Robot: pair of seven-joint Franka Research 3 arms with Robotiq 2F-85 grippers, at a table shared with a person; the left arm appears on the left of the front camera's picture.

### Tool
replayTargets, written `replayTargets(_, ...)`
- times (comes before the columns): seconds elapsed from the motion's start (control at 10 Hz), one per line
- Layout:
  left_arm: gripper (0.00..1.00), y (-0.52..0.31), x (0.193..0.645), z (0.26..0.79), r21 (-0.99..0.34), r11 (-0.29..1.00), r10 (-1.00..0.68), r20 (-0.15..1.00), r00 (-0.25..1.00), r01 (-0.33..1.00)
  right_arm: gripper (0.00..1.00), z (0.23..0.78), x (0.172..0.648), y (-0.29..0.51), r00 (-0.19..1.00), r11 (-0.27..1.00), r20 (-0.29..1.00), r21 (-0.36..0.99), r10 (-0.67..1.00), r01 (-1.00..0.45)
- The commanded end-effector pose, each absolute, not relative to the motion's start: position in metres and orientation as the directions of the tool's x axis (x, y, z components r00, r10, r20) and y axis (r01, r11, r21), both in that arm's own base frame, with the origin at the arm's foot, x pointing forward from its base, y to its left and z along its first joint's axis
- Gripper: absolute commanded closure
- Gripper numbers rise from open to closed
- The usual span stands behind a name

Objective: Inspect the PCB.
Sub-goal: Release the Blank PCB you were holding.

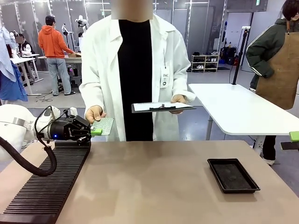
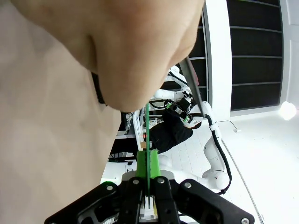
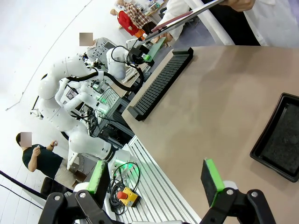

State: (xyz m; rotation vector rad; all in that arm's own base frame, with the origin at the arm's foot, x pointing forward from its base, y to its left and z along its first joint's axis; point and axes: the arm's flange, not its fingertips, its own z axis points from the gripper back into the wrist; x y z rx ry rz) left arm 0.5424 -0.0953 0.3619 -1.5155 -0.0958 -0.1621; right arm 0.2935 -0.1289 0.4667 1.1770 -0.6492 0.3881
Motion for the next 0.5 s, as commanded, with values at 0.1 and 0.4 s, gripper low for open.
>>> replayTargets(0.1,0.97,-0.0955,0.5422,0.3622,-0.984,0.057,-0.042,0.165,0.985,0.167,0.00,0.4672,0.2951,-0.1291,0.745,0.345,0.666,0.711,-0.052,-0.612)
replayTargets(0.4,0.68,-0.0912,0.5387,0.3628,-0.984,0.025,-0.047,0.173,0.984,0.175,0.00,0.4672,0.2951,-0.1291,0.745,0.345,0.666,0.711,-0.052,-0.612)
